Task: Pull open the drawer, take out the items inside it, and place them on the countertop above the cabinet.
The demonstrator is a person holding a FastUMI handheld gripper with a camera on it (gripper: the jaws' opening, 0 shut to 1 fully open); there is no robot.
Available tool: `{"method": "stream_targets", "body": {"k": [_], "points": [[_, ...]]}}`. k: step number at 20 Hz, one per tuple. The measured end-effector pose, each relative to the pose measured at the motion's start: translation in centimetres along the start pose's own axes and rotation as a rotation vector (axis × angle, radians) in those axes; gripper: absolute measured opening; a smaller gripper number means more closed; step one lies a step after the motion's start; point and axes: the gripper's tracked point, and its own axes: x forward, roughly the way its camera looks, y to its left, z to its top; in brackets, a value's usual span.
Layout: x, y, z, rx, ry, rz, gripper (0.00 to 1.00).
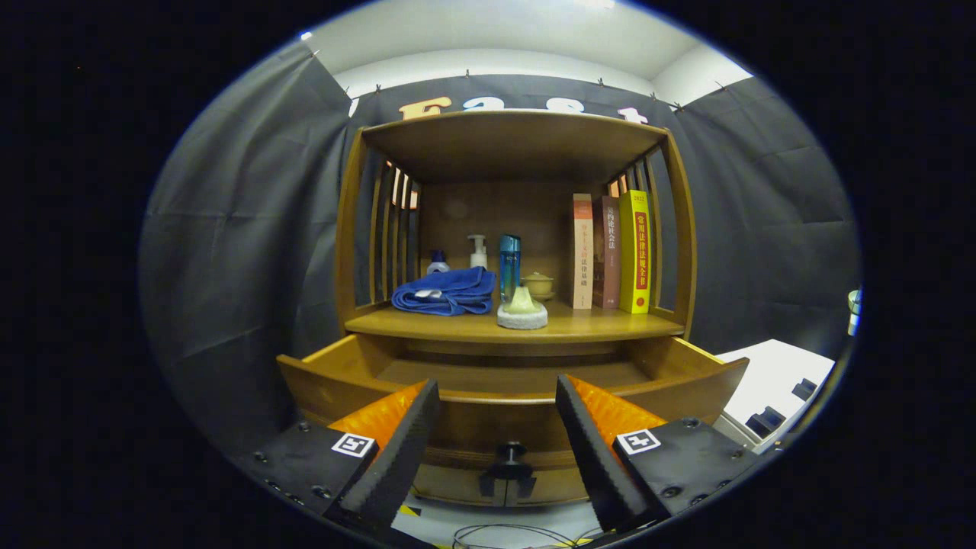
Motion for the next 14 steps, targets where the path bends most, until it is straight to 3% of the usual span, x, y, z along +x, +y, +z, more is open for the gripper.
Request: {"method": "stream_targets", "body": {"k": [14], "points": [[2.8, -0.9, -4.3, -0.009, 0.010, -0.044, 0.99]]}}
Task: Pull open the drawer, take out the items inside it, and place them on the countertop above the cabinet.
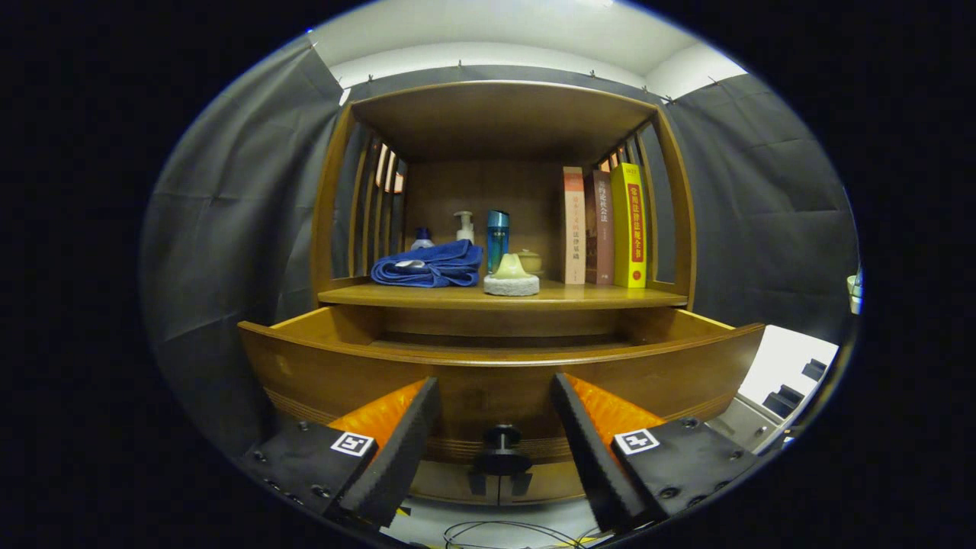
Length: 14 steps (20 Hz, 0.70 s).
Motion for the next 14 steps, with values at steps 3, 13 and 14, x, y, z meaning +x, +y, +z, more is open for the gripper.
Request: {"method": "stream_targets", "body": {"k": [3, 13, 14], "points": [[-0.2, 0.0, -0.3, -0.025, -0.001, -0.012, 0.98], [2.9, 0.1, -0.1, -0.036, 0.038, -0.010, 0.98], [3.6, 0.1, -0.2, -0.036, 0.043, -0.009, 0.99]]}}
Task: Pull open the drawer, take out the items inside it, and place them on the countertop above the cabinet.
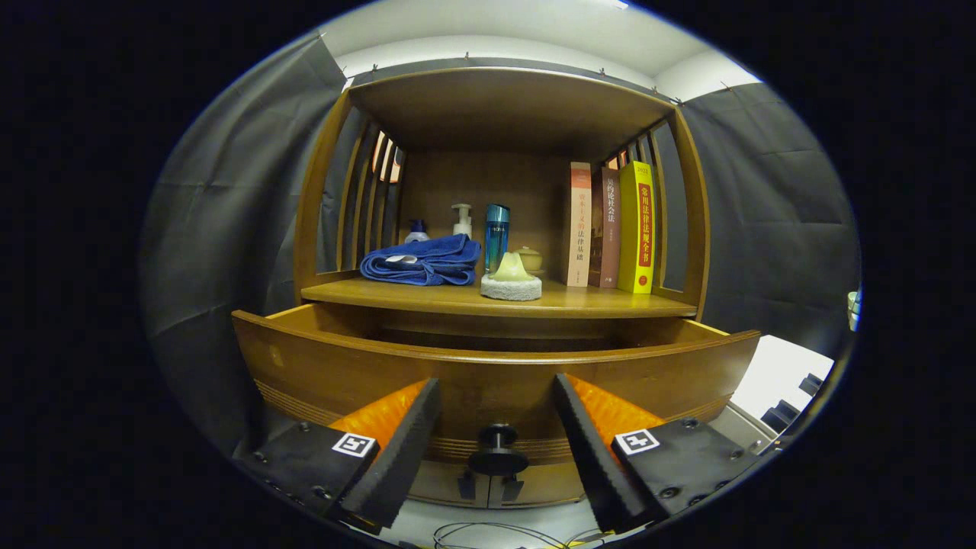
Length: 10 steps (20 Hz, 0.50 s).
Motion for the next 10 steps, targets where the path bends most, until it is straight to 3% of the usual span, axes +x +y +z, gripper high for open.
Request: {"method": "stream_targets", "body": {"k": [10], "points": [[5.9, 0.2, -0.6, -0.017, 0.018, -0.004, 0.99]]}}
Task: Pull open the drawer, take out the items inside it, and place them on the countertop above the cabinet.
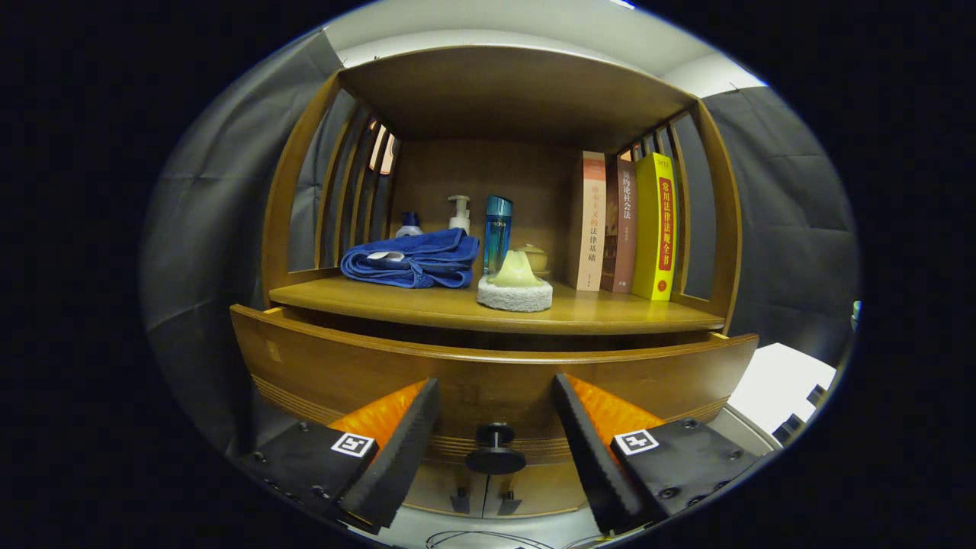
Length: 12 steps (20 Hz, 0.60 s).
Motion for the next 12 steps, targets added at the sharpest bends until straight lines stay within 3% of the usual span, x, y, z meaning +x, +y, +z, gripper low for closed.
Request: {"method": "stream_targets", "body": {"k": [12], "points": [[3.5, 0.2, -0.2, -0.004, 0.010, 0.003, 0.99]]}}
